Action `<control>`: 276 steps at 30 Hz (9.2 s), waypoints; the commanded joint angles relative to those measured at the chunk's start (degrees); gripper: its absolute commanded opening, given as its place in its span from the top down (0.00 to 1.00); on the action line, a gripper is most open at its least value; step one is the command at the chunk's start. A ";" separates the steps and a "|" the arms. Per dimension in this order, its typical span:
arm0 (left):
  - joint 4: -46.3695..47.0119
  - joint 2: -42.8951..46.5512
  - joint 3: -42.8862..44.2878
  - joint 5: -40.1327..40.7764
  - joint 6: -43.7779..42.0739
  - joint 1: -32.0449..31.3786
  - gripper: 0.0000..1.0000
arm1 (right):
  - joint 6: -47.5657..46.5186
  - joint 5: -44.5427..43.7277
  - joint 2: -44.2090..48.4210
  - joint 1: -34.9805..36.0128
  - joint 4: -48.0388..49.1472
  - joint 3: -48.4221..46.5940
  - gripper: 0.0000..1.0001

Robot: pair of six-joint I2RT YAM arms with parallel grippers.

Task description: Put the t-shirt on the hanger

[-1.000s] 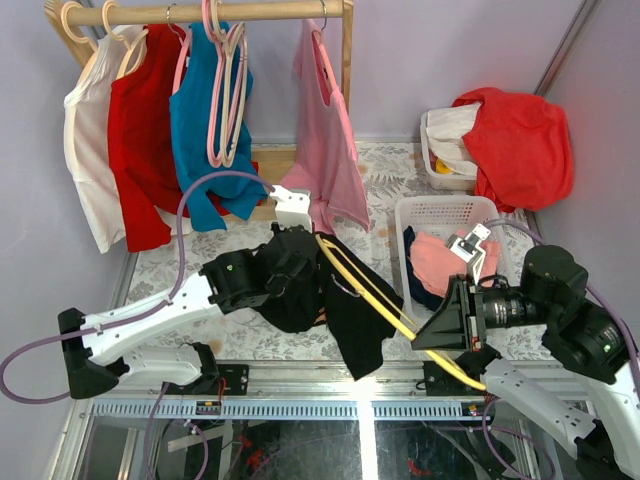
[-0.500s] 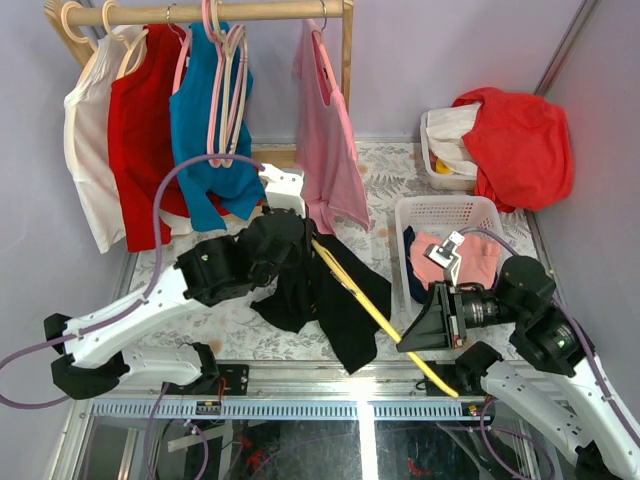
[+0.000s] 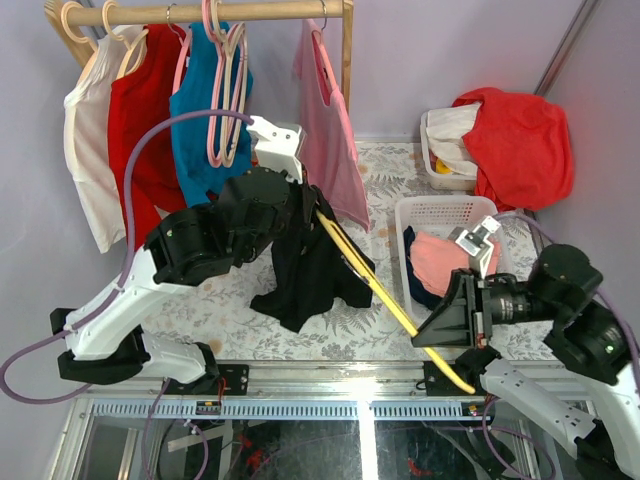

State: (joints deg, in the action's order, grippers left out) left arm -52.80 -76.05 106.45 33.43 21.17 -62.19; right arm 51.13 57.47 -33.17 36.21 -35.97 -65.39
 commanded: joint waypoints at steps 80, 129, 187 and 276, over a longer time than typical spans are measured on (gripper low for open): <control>16.40 -1.18 -32.13 -12.58 -6.09 -4.41 1.00 | -6.70 -27.93 7.25 9.23 -43.74 -12.76 1.00; 18.25 -7.80 -26.01 -13.98 -10.47 -2.30 1.00 | -19.16 -31.01 -4.04 10.20 -48.67 -20.07 1.00; 5.48 1.27 -16.69 -4.70 -9.93 1.32 1.00 | -12.25 -27.23 8.11 12.01 -25.37 -5.41 1.00; -0.70 1.53 0.73 -10.16 -10.38 -7.29 1.00 | -12.84 -27.76 13.56 13.45 4.91 2.95 1.00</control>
State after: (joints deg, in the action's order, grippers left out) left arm -52.58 -74.72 104.55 21.34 12.10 -68.77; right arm 42.65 32.93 -18.41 48.14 -31.64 -56.07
